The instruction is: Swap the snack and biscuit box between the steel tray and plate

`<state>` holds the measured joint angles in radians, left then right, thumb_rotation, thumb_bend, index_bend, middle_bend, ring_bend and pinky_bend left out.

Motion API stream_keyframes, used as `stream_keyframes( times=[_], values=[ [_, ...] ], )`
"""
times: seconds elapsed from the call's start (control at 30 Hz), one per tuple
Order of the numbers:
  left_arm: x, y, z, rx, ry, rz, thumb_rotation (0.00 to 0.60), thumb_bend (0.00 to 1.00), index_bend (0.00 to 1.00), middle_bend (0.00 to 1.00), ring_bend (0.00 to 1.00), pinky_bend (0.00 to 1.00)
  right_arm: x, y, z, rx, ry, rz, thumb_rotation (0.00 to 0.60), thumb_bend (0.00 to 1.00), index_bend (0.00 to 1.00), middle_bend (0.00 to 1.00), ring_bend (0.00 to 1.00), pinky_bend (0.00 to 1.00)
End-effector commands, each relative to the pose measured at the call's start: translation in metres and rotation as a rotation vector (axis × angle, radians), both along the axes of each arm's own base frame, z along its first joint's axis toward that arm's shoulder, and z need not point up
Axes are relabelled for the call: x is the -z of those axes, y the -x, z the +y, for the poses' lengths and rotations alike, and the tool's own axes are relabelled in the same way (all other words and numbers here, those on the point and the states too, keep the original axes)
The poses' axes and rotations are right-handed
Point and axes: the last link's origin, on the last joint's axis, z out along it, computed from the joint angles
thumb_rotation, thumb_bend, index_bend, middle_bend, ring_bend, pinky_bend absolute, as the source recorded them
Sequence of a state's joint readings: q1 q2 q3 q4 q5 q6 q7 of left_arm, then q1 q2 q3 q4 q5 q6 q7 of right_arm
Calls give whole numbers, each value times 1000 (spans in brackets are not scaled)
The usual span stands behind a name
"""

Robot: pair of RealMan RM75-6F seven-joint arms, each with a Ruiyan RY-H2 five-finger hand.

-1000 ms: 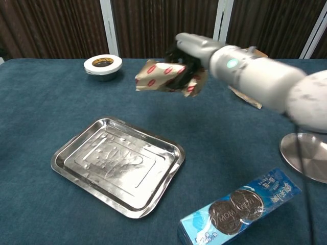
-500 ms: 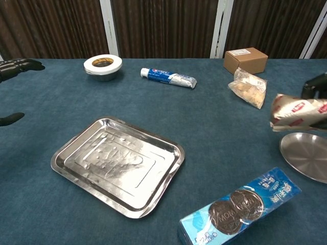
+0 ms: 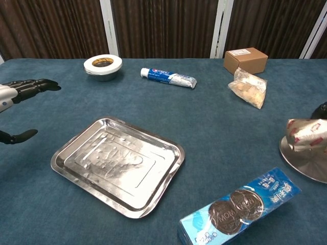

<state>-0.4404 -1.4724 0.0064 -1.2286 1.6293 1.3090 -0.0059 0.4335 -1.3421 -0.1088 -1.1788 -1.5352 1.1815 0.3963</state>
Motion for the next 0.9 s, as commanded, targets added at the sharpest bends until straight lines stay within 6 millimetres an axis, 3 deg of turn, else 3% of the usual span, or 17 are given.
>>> stream_keyframes(
  times=[0.03, 0.13, 0.3, 0.4, 0.6, 0.73, 0.9],
  values=[
    [4, 0, -5, -31, 50, -54, 600, 398, 0, 0, 0, 93, 6, 1, 0, -9, -56, -13, 600, 470, 33, 217, 143, 364],
    [5, -1, -6, -34, 72, -76, 600, 398, 0, 0, 0, 93, 5, -1, 1, -20, -60, -34, 600, 392, 0, 80, 15, 227],
    [5, -4, -10, -23, 87, -90, 600, 398, 0, 0, 0, 92, 0, -7, 10, -14, -119, -95, 600, 306, 0, 45, 0, 172],
    [6, -11, -24, -36, 158, -160, 600, 397, 0, 0, 0, 92, -15, -23, 19, -29, -120, -224, 599, 271, 0, 25, 0, 129],
    [4, -45, -53, 35, 314, -259, 600, 388, 0, 0, 0, 93, -53, -48, 35, -165, 112, -256, 561, 252, 0, 0, 0, 19],
    [23, -68, -60, 57, 425, -288, 600, 386, 0, 0, 0, 92, -63, -47, 62, -155, 307, -42, 562, 252, 0, 0, 0, 0],
    [46, -101, -63, 92, 484, -333, 600, 388, 0, 0, 0, 93, -71, -47, 78, -110, 345, -42, 598, 248, 0, 0, 0, 0]
  ],
)
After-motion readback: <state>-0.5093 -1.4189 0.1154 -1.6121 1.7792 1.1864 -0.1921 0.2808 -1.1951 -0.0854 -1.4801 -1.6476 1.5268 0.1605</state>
